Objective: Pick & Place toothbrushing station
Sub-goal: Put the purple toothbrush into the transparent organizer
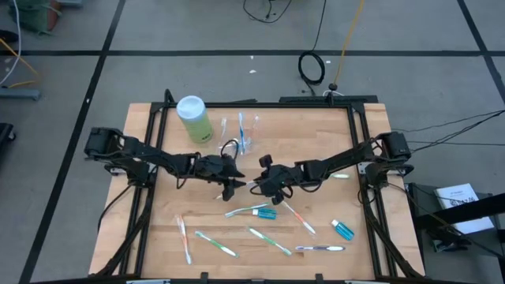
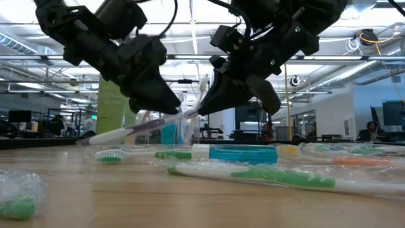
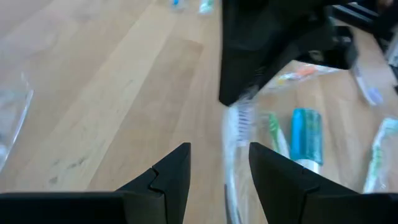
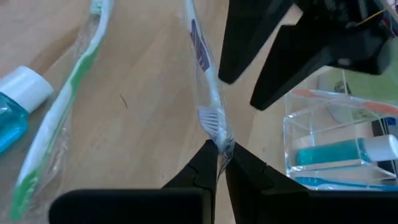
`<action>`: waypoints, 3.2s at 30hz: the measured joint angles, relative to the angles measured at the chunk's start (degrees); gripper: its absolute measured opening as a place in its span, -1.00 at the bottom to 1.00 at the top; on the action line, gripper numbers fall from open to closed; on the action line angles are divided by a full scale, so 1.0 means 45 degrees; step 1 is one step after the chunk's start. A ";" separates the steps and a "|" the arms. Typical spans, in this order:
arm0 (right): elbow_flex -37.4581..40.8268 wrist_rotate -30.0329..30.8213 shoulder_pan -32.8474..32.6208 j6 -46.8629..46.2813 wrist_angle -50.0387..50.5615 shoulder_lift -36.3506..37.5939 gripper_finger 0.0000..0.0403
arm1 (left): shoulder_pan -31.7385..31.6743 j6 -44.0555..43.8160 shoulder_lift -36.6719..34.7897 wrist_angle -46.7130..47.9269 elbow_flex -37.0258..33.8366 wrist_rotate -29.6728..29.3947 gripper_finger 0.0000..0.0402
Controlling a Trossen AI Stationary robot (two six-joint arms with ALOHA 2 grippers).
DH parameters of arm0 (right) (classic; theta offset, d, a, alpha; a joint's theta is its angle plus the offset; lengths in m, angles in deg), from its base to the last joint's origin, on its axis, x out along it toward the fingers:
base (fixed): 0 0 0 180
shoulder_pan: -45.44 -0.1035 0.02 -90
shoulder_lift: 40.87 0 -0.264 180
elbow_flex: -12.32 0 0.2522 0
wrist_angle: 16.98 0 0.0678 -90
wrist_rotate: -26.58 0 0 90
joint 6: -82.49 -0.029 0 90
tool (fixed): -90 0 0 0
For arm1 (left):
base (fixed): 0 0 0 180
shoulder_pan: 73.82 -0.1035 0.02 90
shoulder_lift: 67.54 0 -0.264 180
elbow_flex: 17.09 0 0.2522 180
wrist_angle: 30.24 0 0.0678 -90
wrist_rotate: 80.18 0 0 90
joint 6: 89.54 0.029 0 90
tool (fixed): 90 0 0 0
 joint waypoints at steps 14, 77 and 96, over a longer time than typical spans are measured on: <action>0.0000 -0.0013 0.0005 0.0757 -0.0389 -0.0003 -0.93 | 0.0264 0.0936 0.0232 -0.0094 0.0112 -0.0002 -0.18; 0.0015 0.1619 0.0278 -0.0886 -0.0579 0.0015 -0.30 | 0.0376 0.1028 -0.3591 0.4087 0.0112 -0.3497 -0.97; 0.0015 0.0922 0.0291 -0.1604 -0.0584 0.0010 -0.30 | -0.2748 0.5307 -0.4467 -0.3471 -0.1446 -0.3754 -0.97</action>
